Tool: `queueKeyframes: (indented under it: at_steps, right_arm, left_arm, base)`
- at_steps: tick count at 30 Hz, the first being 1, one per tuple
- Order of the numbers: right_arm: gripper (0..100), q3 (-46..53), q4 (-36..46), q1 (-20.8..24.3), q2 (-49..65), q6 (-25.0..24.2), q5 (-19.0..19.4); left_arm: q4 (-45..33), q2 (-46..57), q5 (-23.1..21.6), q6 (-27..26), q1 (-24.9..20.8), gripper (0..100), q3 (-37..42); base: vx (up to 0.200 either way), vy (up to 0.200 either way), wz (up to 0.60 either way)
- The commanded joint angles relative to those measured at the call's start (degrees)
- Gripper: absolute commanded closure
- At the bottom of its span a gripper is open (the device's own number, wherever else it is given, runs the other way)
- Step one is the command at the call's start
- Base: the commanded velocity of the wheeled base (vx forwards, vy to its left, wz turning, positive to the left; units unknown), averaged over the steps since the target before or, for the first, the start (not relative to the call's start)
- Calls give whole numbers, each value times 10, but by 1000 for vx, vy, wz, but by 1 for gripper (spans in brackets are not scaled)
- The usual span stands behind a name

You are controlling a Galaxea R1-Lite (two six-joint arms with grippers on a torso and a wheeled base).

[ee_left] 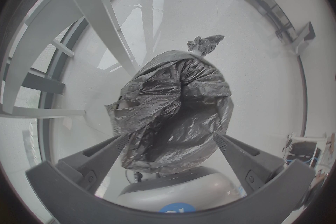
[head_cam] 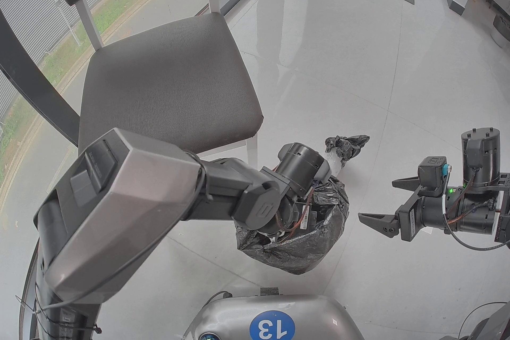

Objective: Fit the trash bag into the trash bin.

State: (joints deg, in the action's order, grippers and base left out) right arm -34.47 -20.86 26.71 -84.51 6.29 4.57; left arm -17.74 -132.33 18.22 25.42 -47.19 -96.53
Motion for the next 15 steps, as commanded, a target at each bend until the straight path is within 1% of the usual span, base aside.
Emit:
queueKeyframes:
  at_steps: [1,6,10,11,12,15]
  right_arm:
    - [0,6,0,-3,2,0,0]
    - [0,7,0,-4,3,0,0]
    - [0,10,-1,-6,3,0,0]
    - [0,10,-1,-6,3,0,0]
    - [0,13,-1,-9,4,0,0]
    - [0,17,-1,-10,5,0,0]
  left_arm:
    - [-11,-43,-8,30,-19,0,-38]
    - [-7,-83,-9,47,-22,0,-69]
    - [-10,-122,-11,61,-22,0,-118]
    - [-10,-122,-11,61,-22,0,-118]
    - [-12,-137,-12,65,-24,0,-141]
    - [-13,-146,-17,66,-30,0,-148]
  base:
    - [0,0,0]
    - [0,0,0]
    - [0,0,0]
    - [0,0,0]
    - [0,0,0]
    - [0,0,0]
